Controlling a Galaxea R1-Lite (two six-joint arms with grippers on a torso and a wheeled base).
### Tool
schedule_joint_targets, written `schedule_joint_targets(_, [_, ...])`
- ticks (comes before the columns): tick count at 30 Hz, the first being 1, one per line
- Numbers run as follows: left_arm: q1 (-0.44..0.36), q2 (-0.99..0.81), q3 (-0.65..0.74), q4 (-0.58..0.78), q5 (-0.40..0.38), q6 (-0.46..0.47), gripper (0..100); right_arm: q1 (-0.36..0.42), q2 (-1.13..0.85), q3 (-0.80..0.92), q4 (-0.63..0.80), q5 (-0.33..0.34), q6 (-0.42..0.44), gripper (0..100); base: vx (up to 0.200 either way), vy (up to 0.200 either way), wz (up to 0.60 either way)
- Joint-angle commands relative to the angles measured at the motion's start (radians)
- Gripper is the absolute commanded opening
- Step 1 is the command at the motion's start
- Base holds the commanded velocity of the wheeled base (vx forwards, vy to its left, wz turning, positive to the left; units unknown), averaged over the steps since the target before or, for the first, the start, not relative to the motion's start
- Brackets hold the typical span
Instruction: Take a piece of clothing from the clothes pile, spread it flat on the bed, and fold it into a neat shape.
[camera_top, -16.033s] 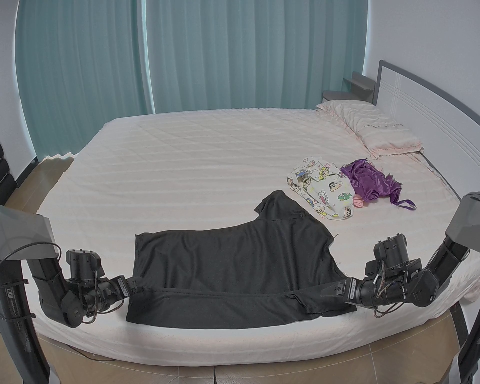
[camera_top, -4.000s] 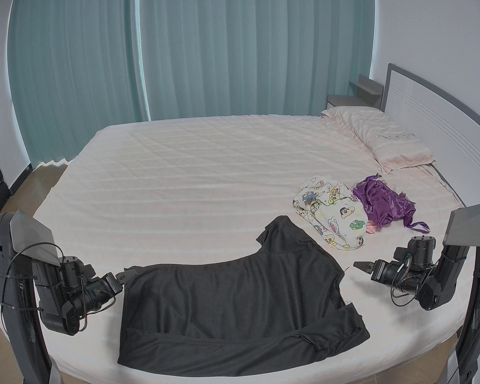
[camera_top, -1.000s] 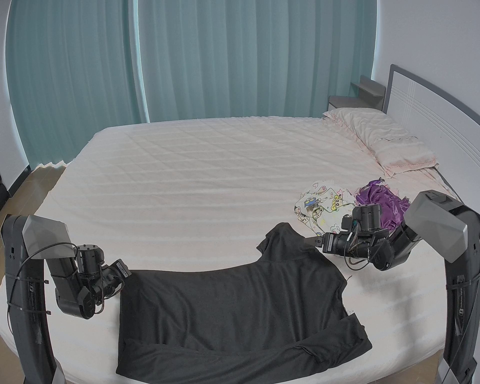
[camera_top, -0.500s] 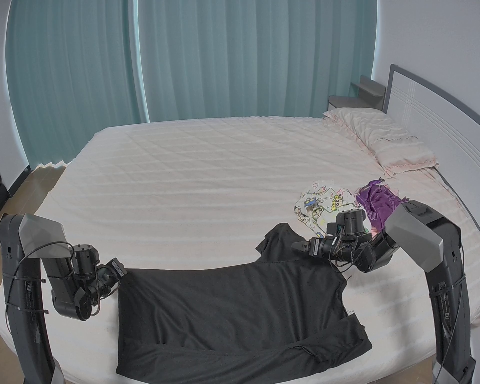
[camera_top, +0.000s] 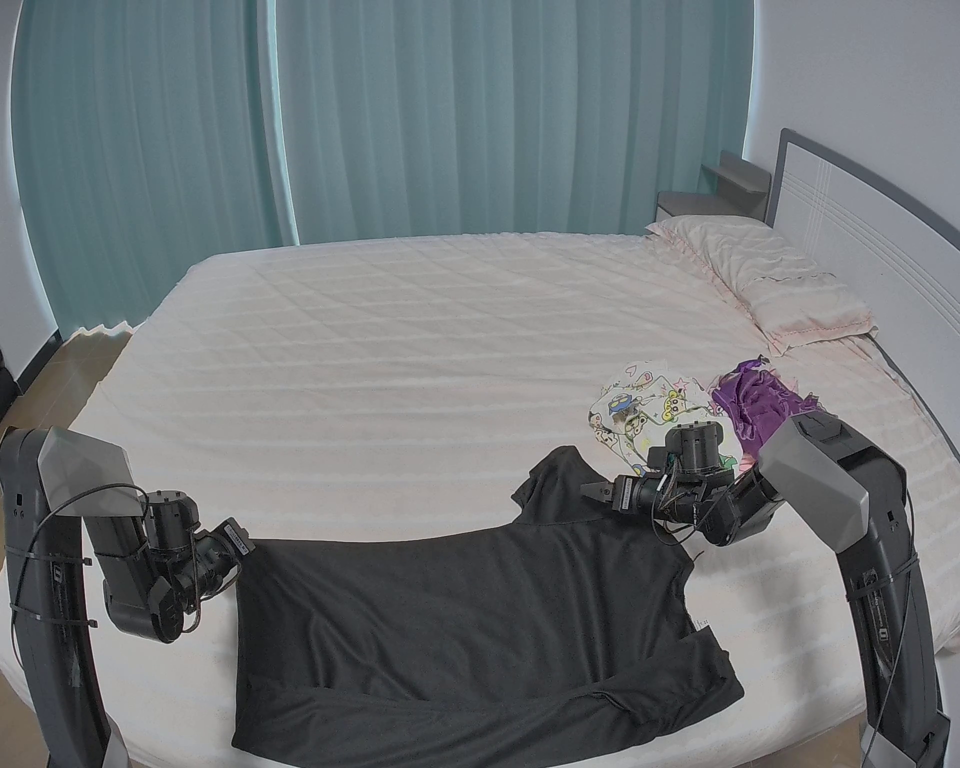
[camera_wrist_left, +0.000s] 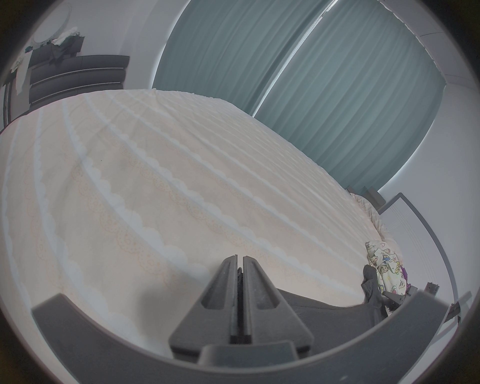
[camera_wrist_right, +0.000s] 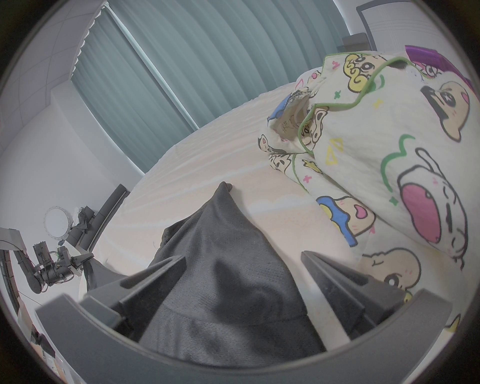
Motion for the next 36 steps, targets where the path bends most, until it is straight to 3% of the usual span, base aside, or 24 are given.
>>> schedule_joint_targets(1, [0.001,0.003,0.0,0.0,0.0,-0.001,0,-0.002,0.014,-0.008,0.0,0.0,0.001,0,0.0,0.0,0.0])
schedule_joint_targets(9, [0.001,0.003,-0.003,0.0,0.002,-0.001,0,-0.026,0.006,0.003,-0.007,-0.003,0.002,0,0.0,0.0,0.0])
schedule_joint_targets(14, [0.002,0.002,-0.009,-0.002,0.002,-0.001,0,-0.045,-0.038,0.029,-0.012,-0.041,0.043,0,0.0,0.0,0.0])
schedule_joint_targets(20, [0.004,0.003,-0.014,-0.002,0.002,-0.001,0,-0.043,-0.093,0.08,-0.072,-0.041,0.071,0,0.0,0.0,0.0])
schedule_joint_targets(36, [0.005,0.0,-0.02,-0.056,0.009,0.001,0,-0.039,-0.122,0.149,-0.147,-0.046,0.03,0,0.0,0.0,0.0])
